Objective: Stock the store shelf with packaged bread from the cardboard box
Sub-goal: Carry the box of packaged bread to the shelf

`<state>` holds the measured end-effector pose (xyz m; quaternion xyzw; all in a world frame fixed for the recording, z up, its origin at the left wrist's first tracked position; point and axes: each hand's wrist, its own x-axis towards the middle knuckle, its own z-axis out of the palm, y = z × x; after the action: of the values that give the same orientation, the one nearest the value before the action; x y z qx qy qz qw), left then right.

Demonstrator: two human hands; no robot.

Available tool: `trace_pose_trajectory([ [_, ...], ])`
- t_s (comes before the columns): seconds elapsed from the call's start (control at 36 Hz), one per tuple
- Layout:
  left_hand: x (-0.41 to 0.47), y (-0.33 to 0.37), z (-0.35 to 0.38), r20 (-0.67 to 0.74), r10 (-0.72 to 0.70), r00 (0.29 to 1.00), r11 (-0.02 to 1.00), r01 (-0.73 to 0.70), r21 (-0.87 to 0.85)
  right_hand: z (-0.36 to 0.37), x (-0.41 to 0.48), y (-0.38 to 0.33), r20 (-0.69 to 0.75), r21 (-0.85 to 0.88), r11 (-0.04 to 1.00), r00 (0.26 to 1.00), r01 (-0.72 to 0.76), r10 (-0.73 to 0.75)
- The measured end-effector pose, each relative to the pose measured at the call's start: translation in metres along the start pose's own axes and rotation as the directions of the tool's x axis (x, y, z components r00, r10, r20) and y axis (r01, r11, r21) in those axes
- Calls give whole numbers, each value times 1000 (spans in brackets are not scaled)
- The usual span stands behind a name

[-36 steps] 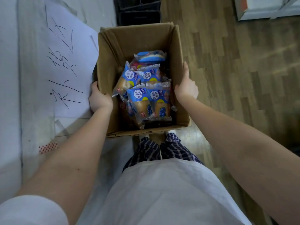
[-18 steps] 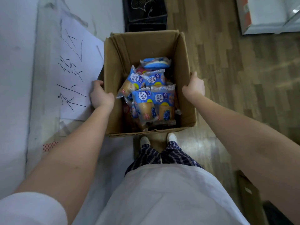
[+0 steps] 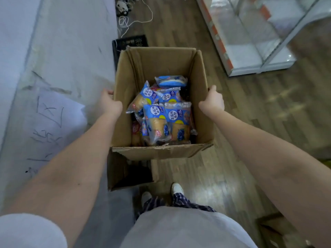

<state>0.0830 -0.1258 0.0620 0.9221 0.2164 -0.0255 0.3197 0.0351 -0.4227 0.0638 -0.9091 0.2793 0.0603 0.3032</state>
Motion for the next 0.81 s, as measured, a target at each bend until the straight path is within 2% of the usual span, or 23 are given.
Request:
trace_pose_trajectory([
  [0.19, 18, 75, 38, 119, 191, 974, 981, -192, -5, -55, 23, 37, -126, 99, 985, 980, -141, 153],
  [0.36, 17, 154, 82, 257, 358, 898, 926, -377, 29, -92, 19, 84, -227, 196, 932, 910, -305, 346],
  [0.47, -2, 209, 115, 344, 482, 806, 855, -519, 18, -114, 7, 125, -294, 277, 867, 823, -413, 486],
  [0.61, -47, 268, 155, 462, 597, 656, 750, -661, -32, -142, -23, 178, -355, 366, 777, 695, -512, 625],
  [0.81, -137, 322, 214, 565, 677, 471, 638, -759, -130, -187, -82, 253, -432, 445, 674, 518, -589, 738],
])
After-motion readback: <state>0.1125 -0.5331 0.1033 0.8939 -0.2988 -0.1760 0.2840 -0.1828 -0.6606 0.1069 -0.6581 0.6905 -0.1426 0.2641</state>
